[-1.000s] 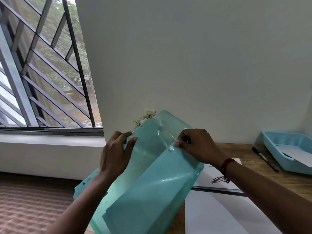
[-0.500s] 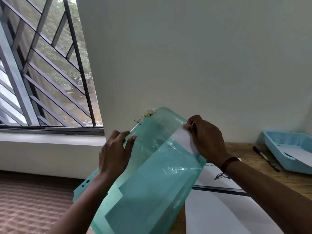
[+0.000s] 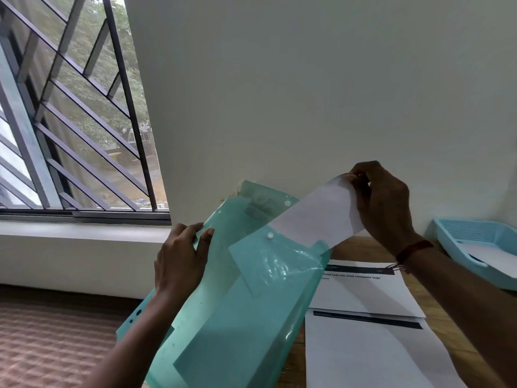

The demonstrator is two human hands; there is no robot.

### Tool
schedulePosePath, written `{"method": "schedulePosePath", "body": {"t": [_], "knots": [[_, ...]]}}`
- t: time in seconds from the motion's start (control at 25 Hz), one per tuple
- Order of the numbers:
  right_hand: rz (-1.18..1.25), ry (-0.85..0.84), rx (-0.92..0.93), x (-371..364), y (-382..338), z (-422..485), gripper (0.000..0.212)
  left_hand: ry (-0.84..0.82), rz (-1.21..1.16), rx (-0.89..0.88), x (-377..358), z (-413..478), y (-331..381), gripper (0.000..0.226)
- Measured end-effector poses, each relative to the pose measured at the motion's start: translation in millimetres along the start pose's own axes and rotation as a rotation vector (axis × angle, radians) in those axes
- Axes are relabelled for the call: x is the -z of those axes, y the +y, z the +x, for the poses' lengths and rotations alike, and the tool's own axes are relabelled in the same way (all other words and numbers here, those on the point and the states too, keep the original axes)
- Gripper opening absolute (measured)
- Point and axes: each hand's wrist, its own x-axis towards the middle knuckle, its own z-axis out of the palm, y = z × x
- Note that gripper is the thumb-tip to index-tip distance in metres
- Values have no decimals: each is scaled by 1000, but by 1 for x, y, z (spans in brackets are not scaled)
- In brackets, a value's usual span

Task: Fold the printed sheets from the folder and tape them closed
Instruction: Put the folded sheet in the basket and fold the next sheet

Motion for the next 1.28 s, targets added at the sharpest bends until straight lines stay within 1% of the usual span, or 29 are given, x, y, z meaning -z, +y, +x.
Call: {"method": "schedulePosePath", "body": {"t": [0.16,0.28,0.4,0.52,0.64,0.68,0.72,0.8,0.92,1.0,1.04,1.12,1.2,1.28], "knots": [[-8,105,-24,18,10,12,5,12,-7,22,-3,-2,-2,39],[-19,228,-67,33,18,17,12,30,-19,61,-5,-4,-6,38],[-16,363,-184,46,29,16,19,62,-40,131,-5,-8,-10,38],[-13,455,-276,54,36,7,28,70,-56,174,-7,-14,-12,37],[24,506,-313,63,37,-2,37,59,-62,205,-12,-20,-14,37],[30,515,-322,65,37,-4,33,56,-62,212,-13,-22,-14,37],[36,525,-326,67,36,-7,25,56,-63,220,-15,-23,-15,37],[56,527,-342,69,34,-12,10,55,-66,252,-18,-24,-17,37],[71,514,-440,70,37,-26,8,33,-57,320,-23,-28,-22,38],[61,502,-530,69,47,-42,21,11,-34,364,-25,-33,-25,38],[65,488,-577,69,53,-51,20,0,-20,380,-26,-36,-26,38],[101,425,-688,66,58,-75,7,-35,22,407,-28,-41,-28,39],[121,346,-777,61,60,-99,9,-74,77,424,-30,-44,-28,39],[133,303,-889,58,61,-115,10,-109,123,432,-33,-45,-29,38]]}}
